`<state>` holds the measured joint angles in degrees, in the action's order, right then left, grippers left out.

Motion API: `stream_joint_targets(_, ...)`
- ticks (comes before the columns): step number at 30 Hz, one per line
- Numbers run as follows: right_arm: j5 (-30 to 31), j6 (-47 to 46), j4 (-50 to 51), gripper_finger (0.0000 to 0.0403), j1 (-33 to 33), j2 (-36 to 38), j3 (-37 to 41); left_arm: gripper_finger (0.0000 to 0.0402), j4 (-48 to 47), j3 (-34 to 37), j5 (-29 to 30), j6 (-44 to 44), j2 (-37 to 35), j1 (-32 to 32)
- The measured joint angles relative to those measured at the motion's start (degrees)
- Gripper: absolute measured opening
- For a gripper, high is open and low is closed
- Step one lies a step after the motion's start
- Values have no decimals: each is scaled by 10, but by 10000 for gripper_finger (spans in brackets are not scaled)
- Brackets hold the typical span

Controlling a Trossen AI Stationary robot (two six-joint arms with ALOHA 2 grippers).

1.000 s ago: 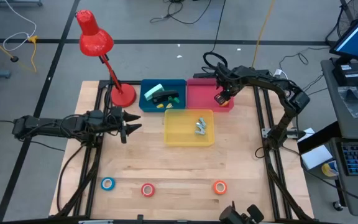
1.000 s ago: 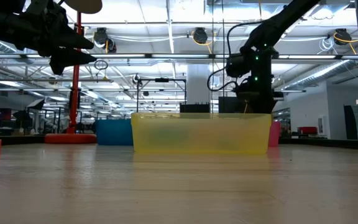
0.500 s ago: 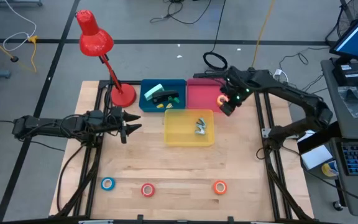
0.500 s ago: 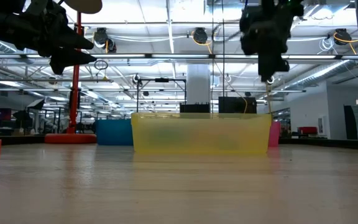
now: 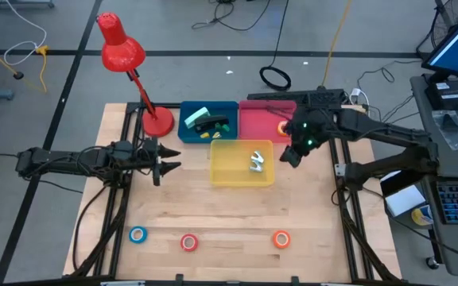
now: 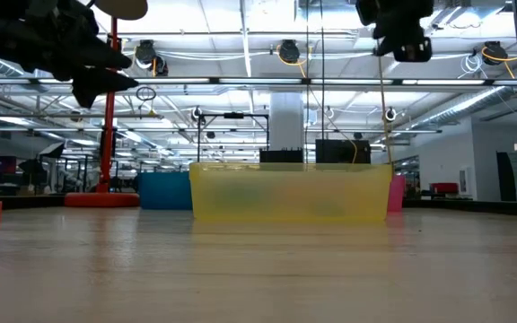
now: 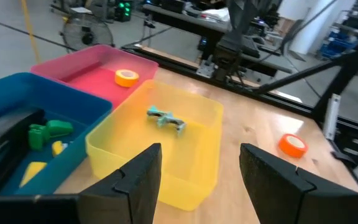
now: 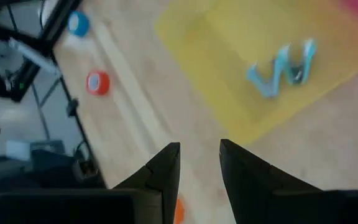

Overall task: Pick and place Stapler, Stapler remover, tape
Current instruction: Put the orange tape into the red bin

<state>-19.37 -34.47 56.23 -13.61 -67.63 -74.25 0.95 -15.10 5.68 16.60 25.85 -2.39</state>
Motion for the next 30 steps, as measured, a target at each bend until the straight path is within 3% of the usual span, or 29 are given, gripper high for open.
stream_joint_targets(7, 120, -115, 78, 105, 155, -39, 0, 216, 0, 0, -53, 1, 0, 0)
stream_joint_targets(16, 113, -315, 77, 105, 344, -135, 0, 216, 0, 0, -62, 2, 0, 11)
stream_joint_targets(21, 102, -407, 49, 105, 400, -181, 0, 216, 0, 0, -62, 1, 0, 18)
stream_joint_targets(30, 103, -500, -17, 105, 438, -239, 0, 216, 0, 0, -62, 3, 0, 38)
